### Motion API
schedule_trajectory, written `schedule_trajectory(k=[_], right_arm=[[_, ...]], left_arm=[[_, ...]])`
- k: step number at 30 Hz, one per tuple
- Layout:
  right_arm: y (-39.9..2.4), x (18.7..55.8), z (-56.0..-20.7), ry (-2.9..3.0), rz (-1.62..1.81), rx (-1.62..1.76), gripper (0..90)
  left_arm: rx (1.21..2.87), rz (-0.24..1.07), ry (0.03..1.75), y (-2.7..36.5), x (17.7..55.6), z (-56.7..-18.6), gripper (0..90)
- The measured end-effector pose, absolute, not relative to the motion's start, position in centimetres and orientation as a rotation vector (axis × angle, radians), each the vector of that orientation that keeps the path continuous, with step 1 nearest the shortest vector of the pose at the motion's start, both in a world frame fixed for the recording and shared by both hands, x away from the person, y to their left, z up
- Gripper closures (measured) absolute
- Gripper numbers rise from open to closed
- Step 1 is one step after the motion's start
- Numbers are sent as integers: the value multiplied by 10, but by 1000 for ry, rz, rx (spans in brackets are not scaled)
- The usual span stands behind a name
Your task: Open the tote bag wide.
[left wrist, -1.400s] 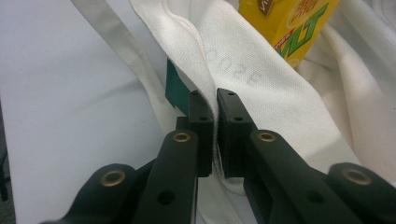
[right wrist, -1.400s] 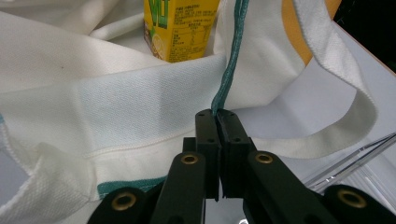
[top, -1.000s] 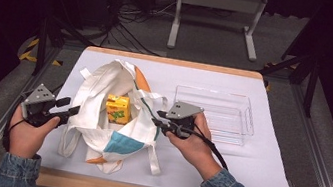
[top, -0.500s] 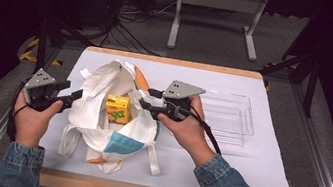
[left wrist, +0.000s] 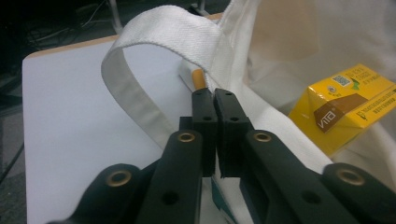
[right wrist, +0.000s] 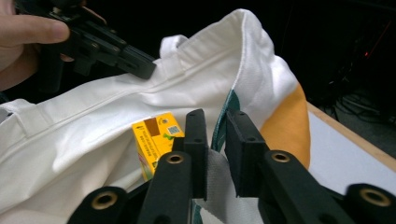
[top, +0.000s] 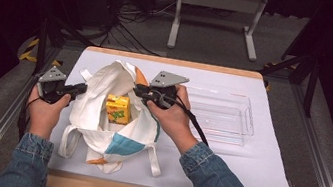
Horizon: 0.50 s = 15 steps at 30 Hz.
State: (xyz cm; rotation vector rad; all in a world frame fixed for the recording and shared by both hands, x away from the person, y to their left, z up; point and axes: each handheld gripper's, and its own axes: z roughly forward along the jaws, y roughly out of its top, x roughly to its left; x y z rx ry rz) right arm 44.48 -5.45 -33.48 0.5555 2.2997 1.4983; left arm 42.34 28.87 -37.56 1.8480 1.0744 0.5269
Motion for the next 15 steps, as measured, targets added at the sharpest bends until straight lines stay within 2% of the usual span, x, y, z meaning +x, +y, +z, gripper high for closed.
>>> schedule_trajectory(k=[4, 15], right_arm=[[-63, 451, -336, 2300, 1453, 585, 848], [-73, 472, -358, 2354, 1301, 668, 850]], left_arm=[[1874, 589, 1115, 295, 422, -376, 891], [1859, 526, 1213, 307, 431, -405, 892]])
